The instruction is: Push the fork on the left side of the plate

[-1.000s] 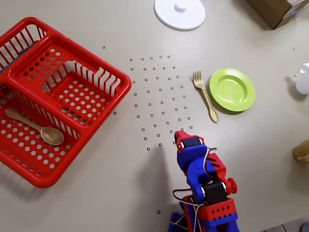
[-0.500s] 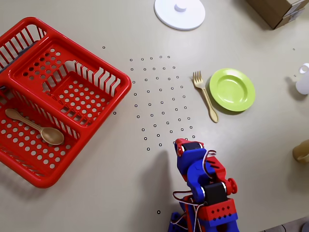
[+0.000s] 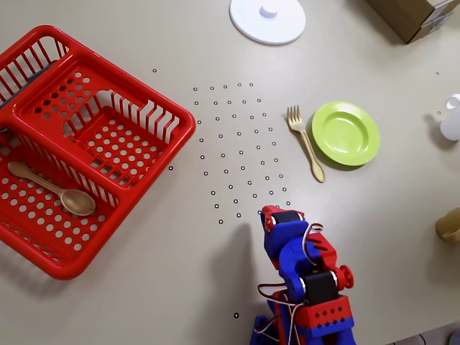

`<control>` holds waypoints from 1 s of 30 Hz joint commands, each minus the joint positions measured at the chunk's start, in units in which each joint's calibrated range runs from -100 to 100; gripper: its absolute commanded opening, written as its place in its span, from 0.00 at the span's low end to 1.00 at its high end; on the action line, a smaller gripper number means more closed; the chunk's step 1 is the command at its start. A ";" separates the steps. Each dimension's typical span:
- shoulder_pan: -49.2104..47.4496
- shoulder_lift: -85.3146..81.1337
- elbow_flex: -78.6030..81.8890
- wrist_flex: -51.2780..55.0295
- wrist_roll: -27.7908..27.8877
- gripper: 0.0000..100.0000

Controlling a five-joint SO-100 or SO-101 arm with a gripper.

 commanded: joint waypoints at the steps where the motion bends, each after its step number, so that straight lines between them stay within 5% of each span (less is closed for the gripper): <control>1: 1.45 -0.60 0.63 0.19 -0.49 0.00; 30: 1.09 -0.60 0.54 0.35 0.49 0.00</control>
